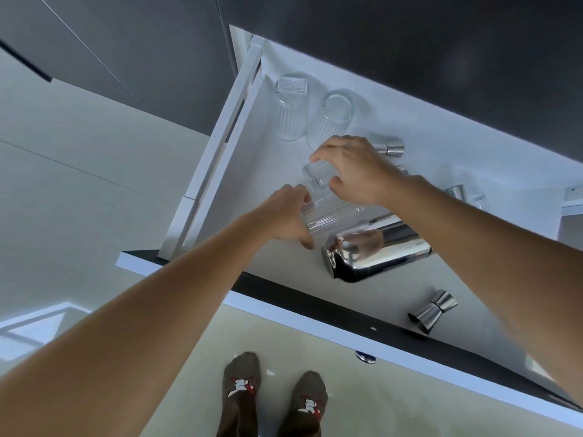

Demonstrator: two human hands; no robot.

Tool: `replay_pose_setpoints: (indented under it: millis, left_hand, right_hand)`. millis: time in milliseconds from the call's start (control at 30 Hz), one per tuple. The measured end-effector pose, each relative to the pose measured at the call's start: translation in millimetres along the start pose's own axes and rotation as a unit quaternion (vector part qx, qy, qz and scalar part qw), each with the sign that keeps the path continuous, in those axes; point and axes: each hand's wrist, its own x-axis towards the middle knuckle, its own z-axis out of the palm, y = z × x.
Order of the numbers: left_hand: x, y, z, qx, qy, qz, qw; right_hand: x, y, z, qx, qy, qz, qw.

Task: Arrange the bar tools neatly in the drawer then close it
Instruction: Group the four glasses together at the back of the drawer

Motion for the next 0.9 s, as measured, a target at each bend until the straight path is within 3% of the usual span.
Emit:
replay_pose_setpoints:
  millis: [300,567,700,900]
  left_hand:
    - [-14,-3,-2,0.021,0.012,0.013,1.0]
    - [-49,-9,-45,0.051,0.06,0.006,0.997]
    - [-57,-5,-62,0.089,0.112,0.005,0.99]
    - [-43,5,-71,0.129,0.181,-0.008,0.975]
  right_hand:
    - [14,-4,-2,-0.093,-0.062,0.003,0.994]
    - [9,2,10,-0.165,-0.04,-0.001,0.986]
    - [-7,6,14,-0.108,0.014,0.019,0.994]
    - [-22,-7,18,0.117,0.176,0.084,0.974]
